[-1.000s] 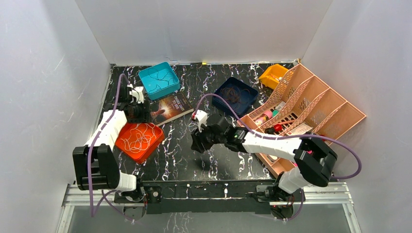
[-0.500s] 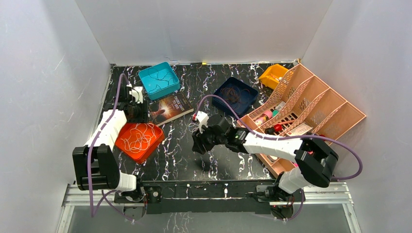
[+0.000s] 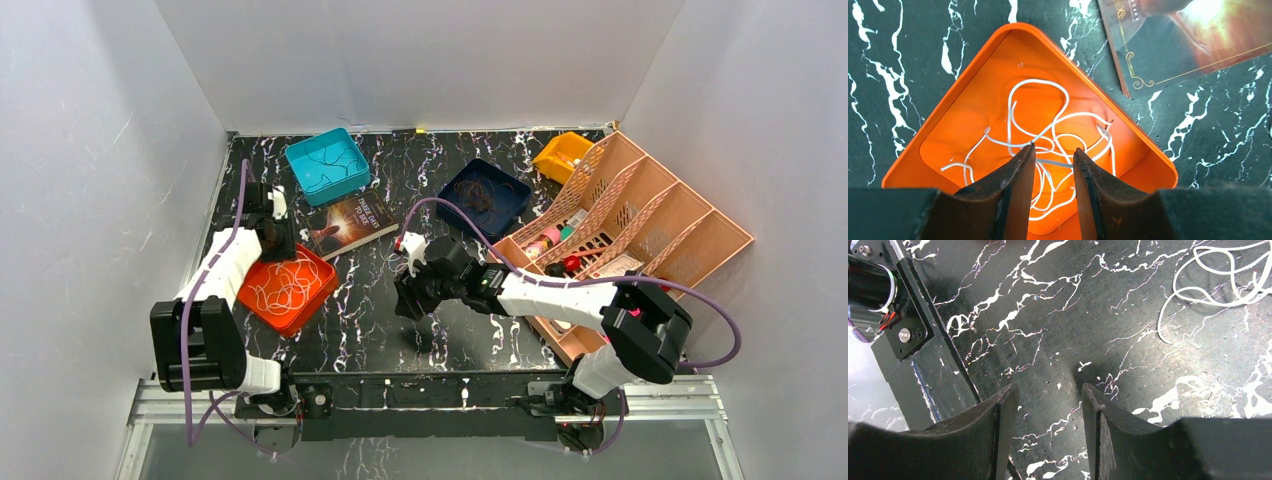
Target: Untangle the cables
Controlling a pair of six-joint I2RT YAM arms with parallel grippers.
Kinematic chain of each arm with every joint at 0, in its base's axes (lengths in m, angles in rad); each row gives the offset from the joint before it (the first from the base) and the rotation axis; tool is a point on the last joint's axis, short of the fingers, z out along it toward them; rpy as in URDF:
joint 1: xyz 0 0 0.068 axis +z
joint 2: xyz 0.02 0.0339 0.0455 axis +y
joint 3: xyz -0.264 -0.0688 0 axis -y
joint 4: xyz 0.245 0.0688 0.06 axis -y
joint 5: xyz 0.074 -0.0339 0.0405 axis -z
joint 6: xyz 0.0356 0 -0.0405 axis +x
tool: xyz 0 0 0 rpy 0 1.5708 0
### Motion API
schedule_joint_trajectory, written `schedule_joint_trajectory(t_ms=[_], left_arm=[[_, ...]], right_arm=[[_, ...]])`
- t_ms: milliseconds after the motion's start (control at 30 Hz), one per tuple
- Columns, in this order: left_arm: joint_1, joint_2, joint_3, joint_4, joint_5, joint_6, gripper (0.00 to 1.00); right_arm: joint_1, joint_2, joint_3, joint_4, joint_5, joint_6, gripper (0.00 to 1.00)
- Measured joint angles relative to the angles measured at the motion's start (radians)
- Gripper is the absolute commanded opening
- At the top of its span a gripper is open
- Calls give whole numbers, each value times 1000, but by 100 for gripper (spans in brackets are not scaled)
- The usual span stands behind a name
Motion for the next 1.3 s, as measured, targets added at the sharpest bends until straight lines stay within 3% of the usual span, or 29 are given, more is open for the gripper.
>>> schedule_joint_trajectory(t_ms=[933, 1100, 1300], left_arm=[[0, 142, -60, -1, -119, -70, 25], [0, 143, -59, -6, -129, -74, 28], [0, 69, -54, -5, -127, -84, 40]], right_arm=[[0, 1, -1, 2, -7, 19, 58], [0, 1, -2, 3, -4, 19, 58], [0, 0, -2, 4, 10, 19, 59]])
